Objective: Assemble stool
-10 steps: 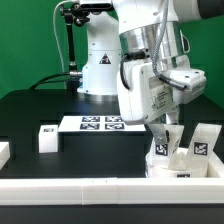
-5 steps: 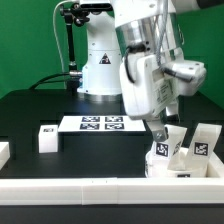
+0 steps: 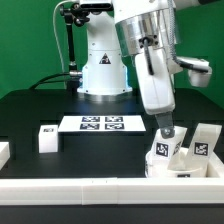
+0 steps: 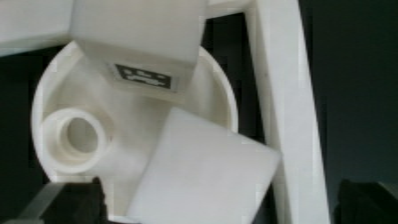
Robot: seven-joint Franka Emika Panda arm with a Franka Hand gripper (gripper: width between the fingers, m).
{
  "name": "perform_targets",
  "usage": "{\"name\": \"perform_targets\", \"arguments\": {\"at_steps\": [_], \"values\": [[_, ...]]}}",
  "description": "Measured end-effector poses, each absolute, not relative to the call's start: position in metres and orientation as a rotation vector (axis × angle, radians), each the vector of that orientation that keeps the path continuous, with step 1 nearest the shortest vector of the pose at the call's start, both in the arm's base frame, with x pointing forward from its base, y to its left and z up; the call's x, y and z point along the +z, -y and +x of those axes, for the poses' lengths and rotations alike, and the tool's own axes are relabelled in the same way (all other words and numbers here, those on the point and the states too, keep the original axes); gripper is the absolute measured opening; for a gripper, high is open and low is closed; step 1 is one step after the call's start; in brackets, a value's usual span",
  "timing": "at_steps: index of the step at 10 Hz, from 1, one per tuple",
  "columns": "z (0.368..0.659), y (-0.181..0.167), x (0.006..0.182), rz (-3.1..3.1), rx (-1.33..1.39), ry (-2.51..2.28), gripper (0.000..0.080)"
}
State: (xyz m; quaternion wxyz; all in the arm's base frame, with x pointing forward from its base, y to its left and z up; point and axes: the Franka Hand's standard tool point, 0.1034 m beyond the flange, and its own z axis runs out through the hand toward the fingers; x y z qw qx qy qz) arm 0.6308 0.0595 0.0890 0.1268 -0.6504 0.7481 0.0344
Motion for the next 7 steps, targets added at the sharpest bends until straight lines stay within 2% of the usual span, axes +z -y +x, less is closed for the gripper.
{"name": "perform_targets", "arguments": {"at_steps": [3, 7], "values": [[0.6298, -0.0575, 0.0891, -2.405, 0.002, -1.667, 0.0649], [0.6295, -0.0613, 0.0906, -2.645, -0.049, -1.284, 0.0649]]}}
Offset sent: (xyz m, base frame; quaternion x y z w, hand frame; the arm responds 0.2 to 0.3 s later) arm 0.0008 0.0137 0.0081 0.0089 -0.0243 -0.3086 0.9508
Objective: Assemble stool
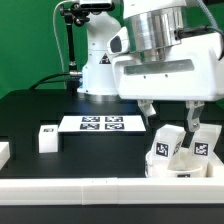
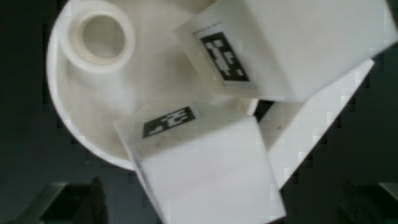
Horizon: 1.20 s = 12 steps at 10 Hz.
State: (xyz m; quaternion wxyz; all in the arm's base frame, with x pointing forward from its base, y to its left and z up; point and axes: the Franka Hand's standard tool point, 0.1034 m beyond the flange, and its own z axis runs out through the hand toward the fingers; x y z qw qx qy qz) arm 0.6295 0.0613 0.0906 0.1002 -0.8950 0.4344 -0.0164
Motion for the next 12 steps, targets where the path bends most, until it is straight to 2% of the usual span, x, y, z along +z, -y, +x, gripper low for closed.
{"name": "perform_targets", "arguments": {"at_steps": [3, 8, 12], "values": [[0.6293, -0.0589, 0.0899, -2.772, -0.079, -1.008, 0.0649], [0.6232, -0.0613, 0.0867, -3.023, -0.128, -0.045, 0.0649], [0.6211, -0.0563, 0.0856, -3.036, -0.143, 0.346, 0.0649]]}}
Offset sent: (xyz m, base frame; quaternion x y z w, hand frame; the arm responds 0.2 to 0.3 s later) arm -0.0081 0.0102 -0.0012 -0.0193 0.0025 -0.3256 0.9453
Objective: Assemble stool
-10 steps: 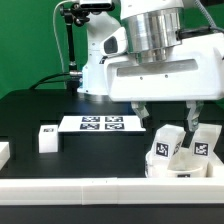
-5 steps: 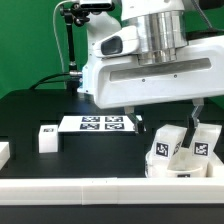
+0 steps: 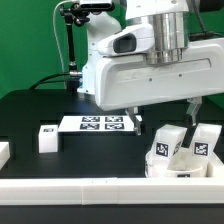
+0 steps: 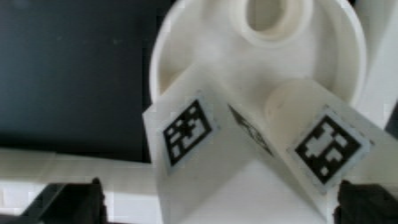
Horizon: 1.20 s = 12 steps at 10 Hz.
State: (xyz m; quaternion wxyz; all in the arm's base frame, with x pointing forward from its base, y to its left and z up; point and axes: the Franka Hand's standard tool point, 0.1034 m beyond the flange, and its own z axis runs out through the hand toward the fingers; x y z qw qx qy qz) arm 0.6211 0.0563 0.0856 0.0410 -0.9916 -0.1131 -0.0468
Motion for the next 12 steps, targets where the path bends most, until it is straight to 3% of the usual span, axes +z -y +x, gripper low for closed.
{"name": "perform_targets", "arguments": {"at_steps": [6, 8, 10, 11, 12], "values": [[0.623, -0.054, 0.070, -2.977, -0.071, 1.110, 0.0649], [0.623, -0.053, 0.069, -2.981, -0.067, 1.123, 0.0649], [0.623, -0.052, 0.069, -2.982, -0.066, 1.121, 0.0419], [0.623, -0.052, 0.069, -2.982, -0.066, 1.121, 0.0419], [0.623, -0.052, 0.069, -2.984, -0.066, 1.115, 0.0340]]}}
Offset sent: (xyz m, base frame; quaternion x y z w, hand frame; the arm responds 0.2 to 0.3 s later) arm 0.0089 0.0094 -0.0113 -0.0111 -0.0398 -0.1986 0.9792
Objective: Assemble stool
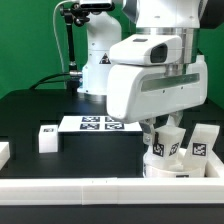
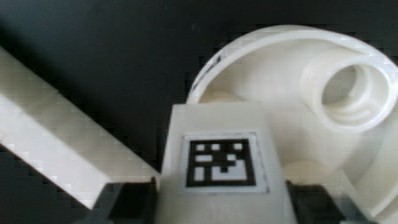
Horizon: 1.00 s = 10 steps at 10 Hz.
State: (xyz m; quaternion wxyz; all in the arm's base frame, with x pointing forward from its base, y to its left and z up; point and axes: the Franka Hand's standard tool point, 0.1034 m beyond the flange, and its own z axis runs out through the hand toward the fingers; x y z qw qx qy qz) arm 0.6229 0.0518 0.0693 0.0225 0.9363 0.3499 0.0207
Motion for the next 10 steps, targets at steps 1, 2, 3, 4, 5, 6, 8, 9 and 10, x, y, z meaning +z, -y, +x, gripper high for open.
{"name": "perform_targets", "arguments": {"at_steps": [1, 2, 3, 4, 5, 6, 8, 9, 10], "values": [[0.623, -0.052, 0.069, 2.920, 0.065, -1.030, 0.0340], [0.623, -0.051, 0.069, 2.922, 0.065, -1.026, 0.0340], [0.623, -0.045, 0.069, 2.944, 0.064, -0.977, 0.0340], [0.622, -0.041, 0.068, 3.027, 0.075, -0.758, 0.0340], [0.623, -0.040, 0.067, 3.072, 0.101, -0.599, 0.0340], [0.624, -0.039, 0.067, 3.100, 0.126, -0.475, 0.0340], [0.627, -0.039, 0.067, 3.119, 0.161, -0.306, 0.0340], [0.627, -0.039, 0.067, 3.133, 0.162, -0.173, 0.0340], [0.627, -0.039, 0.067, 3.140, 0.162, -0.073, 0.0340]]}}
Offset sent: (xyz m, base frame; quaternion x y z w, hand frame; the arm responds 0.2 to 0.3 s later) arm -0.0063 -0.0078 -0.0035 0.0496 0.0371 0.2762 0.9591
